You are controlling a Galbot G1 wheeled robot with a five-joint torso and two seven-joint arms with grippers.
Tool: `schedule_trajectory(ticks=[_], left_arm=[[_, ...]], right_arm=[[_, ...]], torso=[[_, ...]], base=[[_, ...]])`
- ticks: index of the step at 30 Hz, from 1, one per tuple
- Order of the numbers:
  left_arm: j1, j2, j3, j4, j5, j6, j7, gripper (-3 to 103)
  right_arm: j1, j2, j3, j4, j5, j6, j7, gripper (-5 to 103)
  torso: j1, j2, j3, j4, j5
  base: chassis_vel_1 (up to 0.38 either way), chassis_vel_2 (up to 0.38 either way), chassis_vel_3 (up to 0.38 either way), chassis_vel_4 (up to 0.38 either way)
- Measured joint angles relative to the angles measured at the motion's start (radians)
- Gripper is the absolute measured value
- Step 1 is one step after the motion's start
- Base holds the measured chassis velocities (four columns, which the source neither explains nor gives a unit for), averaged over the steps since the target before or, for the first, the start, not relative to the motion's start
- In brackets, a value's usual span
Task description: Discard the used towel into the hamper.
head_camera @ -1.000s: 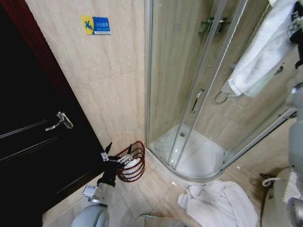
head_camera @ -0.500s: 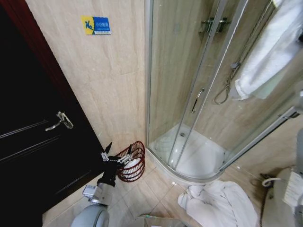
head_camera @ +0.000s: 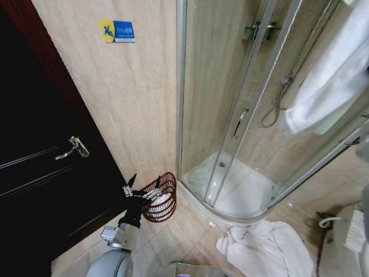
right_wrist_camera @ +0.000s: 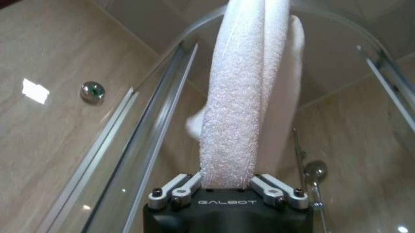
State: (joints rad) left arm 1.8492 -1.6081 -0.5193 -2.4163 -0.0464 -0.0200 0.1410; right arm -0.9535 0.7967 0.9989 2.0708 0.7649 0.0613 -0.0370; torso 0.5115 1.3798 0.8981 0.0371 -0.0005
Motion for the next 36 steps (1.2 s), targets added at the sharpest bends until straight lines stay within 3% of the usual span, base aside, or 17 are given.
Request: schedule_trajectory(ticks=[9,15,16,18,23,26,29,36], left_arm=[[0.000,0.000,0.000,0.000,0.000,0.000,0.000,100],[0.000,0.000,0.000,0.000,0.000,0.000,0.000,100],[0.000,0.000,0.000,0.000,0.000,0.000,0.000,100],[0.000,0.000,0.000,0.000,0.000,0.000,0.000,100],[0.000,0.000,0.000,0.000,0.000,0.000,0.000,100],[0.000,0.000,0.000,0.000,0.000,0.000,0.000,100],[0.000,0.000,0.000,0.000,0.000,0.000,0.000,100],[0.000,0.000,0.000,0.000,0.000,0.000,0.000,100]], right_arm=[[-0.220,0.161,0.103,0.093,-0.077,0.060,0.000,11],[-0.404,0.340,0.107,0.175,-0.187,0.157,-0.012,11],[-0.404,0.340,0.107,0.175,-0.187,0.157,-0.012,11],[-0.466,0.427,0.089,0.189,-0.255,0.211,-0.023,11],[-0.529,0.529,0.057,0.185,-0.339,0.308,-0.019,11],[-0.540,0.564,0.050,0.173,-0.366,0.349,-0.016,11],[-0.545,0.614,0.044,0.120,-0.406,0.445,-0.016,11],[-0.556,0.671,0.018,0.057,-0.457,0.547,-0.007,11]], torso=[[0.000,0.000,0.000,0.0001,0.0003],[0.000,0.000,0.000,0.0000,0.0004],[0.000,0.000,0.000,0.0000,0.0004],[0.000,0.000,0.000,-0.0001,0.0010],[0.000,0.000,0.000,0.0000,0.0000],[0.000,0.000,0.000,0.0000,0.0002],[0.000,0.000,0.000,0.0001,0.0005],[0.000,0.000,0.000,0.0000,0.0002]], base=[[0.000,0.000,0.000,0.000],[0.000,0.000,0.000,0.000],[0.000,0.000,0.000,0.000],[0.000,0.000,0.000,0.000],[0.000,0.000,0.000,0.000],[0.000,0.000,0.000,0.000],[0.000,0.000,0.000,0.000],[0.000,0.000,0.000,0.000]])
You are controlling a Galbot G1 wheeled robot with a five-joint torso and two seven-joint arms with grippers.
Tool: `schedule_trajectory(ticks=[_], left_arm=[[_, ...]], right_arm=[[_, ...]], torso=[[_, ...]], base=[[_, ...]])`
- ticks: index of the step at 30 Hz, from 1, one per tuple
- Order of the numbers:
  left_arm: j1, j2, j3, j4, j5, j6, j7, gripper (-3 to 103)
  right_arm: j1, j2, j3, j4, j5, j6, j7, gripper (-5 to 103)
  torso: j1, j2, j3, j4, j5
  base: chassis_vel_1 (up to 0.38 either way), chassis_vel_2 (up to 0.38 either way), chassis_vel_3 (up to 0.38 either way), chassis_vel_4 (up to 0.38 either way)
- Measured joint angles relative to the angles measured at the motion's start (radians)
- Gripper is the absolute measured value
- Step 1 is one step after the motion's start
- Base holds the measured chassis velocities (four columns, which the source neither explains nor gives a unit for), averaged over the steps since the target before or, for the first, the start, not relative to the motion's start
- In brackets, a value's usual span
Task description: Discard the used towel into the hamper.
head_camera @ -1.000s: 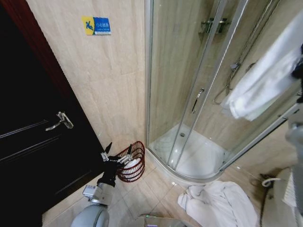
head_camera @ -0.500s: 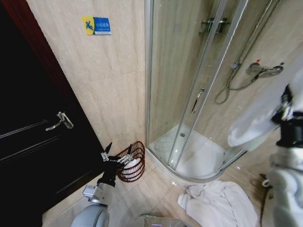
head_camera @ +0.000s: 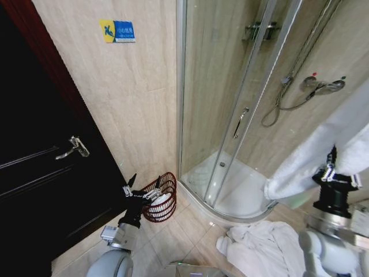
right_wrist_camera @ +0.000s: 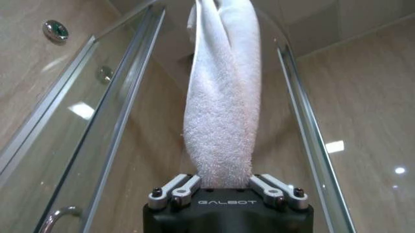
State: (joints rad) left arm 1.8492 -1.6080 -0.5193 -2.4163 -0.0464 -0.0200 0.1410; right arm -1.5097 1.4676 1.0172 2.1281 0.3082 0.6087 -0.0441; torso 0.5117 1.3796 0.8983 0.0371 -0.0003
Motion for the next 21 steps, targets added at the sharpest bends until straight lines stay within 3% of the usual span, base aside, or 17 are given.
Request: schedule_trajectory(ticks=[6,21], left_arm=[[0.000,0.000,0.000,0.000,0.000,0.000,0.000,100],[0.000,0.000,0.000,0.000,0.000,0.000,0.000,100]], right_arm=[[-0.002,0.031,-0.015,-0.042,-0.022,0.064,-0.005,11],[-0.045,0.051,-0.020,-0.114,-0.026,0.105,-0.037,11]], torso=[[0.000,0.000,0.000,0.0000,0.0003],[0.000,0.000,0.000,0.0000,0.0004]], base=[[0.000,0.000,0.000,0.000],[0.000,0.000,0.000,0.000]])
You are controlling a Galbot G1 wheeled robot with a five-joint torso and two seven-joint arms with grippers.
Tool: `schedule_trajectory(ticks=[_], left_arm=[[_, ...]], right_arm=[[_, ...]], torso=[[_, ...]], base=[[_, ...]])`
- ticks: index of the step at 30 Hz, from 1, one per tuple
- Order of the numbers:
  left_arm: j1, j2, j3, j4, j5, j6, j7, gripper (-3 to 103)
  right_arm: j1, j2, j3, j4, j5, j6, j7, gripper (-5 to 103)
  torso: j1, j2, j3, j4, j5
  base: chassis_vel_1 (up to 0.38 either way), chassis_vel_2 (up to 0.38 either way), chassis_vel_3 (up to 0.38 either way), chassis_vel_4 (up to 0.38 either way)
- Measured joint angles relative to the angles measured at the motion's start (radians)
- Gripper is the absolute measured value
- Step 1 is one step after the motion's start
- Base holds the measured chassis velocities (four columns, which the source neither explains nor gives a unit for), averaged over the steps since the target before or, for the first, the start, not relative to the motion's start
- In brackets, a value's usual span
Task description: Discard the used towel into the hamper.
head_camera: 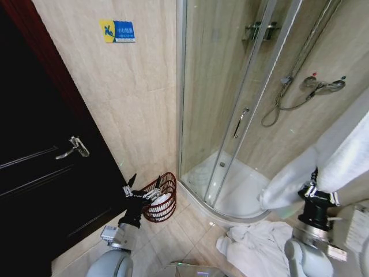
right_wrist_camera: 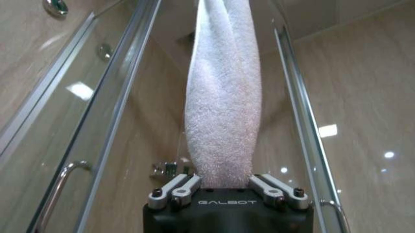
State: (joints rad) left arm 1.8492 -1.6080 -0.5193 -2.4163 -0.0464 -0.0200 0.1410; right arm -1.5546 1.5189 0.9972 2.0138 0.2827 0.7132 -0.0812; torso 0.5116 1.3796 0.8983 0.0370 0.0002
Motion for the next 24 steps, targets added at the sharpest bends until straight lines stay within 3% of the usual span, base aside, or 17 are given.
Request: schedule_trajectory(ticks=[11,17,24], left_arm=[[0.000,0.000,0.000,0.000,0.000,0.000,0.000,100],[0.000,0.000,0.000,0.000,0.000,0.000,0.000,100],[0.000,0.000,0.000,0.000,0.000,0.000,0.000,100]], right_arm=[[0.002,0.020,-0.008,0.000,-0.005,0.023,-0.027,11],[0.038,0.001,0.007,0.022,-0.120,0.052,-0.004,11],[0.026,0.033,-0.011,-0.049,-0.164,0.077,0.013,11]], torso=[[0.000,0.000,0.000,0.0000,-0.0001],[0.000,0.000,0.000,0.0002,-0.0004],[0.000,0.000,0.000,0.0000,0.0001]], base=[[0.000,0.000,0.000,0.000],[0.000,0.000,0.000,0.000],[0.000,0.000,0.000,0.000]])
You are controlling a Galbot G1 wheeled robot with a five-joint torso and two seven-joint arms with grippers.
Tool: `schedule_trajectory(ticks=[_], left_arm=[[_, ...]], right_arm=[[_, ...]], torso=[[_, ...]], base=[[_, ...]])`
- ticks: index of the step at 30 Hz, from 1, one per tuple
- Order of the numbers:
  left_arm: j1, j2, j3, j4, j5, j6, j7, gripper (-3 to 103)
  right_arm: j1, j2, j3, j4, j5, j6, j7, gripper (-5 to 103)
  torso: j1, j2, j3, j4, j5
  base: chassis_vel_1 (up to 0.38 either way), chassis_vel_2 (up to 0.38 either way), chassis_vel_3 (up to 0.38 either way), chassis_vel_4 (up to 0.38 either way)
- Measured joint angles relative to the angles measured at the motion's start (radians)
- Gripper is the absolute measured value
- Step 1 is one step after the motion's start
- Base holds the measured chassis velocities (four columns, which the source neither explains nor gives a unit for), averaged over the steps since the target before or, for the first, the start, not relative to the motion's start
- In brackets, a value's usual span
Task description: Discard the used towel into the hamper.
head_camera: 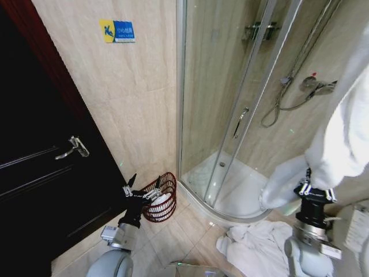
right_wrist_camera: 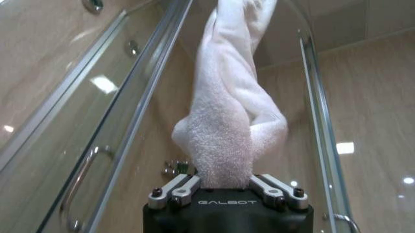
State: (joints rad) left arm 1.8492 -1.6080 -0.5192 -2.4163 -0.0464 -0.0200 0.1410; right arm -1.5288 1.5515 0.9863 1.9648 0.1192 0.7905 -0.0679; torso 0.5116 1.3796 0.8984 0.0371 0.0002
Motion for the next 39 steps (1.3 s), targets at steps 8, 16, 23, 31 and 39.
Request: schedule_trajectory(ticks=[8,16,23,31,39], left_arm=[[0.000,0.000,0.000,0.000,0.000,0.000,0.000,100],[0.000,0.000,0.000,0.000,0.000,0.000,0.000,100],[0.000,0.000,0.000,0.000,0.000,0.000,0.000,100],[0.000,0.000,0.000,0.000,0.000,0.000,0.000,100],[0.000,0.000,0.000,0.000,0.000,0.000,0.000,100]], right_arm=[[-0.039,0.019,-0.001,-0.043,-0.008,0.032,0.009,11],[0.002,-0.002,0.034,0.034,-0.083,0.032,0.027,11],[0.096,-0.109,0.125,0.134,-0.163,0.037,0.050,11],[0.031,-0.086,0.069,0.203,0.057,-0.181,0.138,11],[-0.028,-0.042,0.077,0.172,0.097,-0.175,0.137,11]], torso=[[0.000,0.000,0.000,0.0000,-0.0002],[0.000,0.000,0.000,0.0000,-0.0001],[0.000,0.000,0.000,0.0001,-0.0004],[0.000,0.000,0.000,-0.0001,0.0006],[0.000,0.000,0.000,-0.0001,-0.0003]], base=[[0.000,0.000,0.000,0.000],[0.000,0.000,0.000,0.000],[0.000,0.000,0.000,0.000],[0.000,0.000,0.000,0.000],[0.000,0.000,0.000,0.000]])
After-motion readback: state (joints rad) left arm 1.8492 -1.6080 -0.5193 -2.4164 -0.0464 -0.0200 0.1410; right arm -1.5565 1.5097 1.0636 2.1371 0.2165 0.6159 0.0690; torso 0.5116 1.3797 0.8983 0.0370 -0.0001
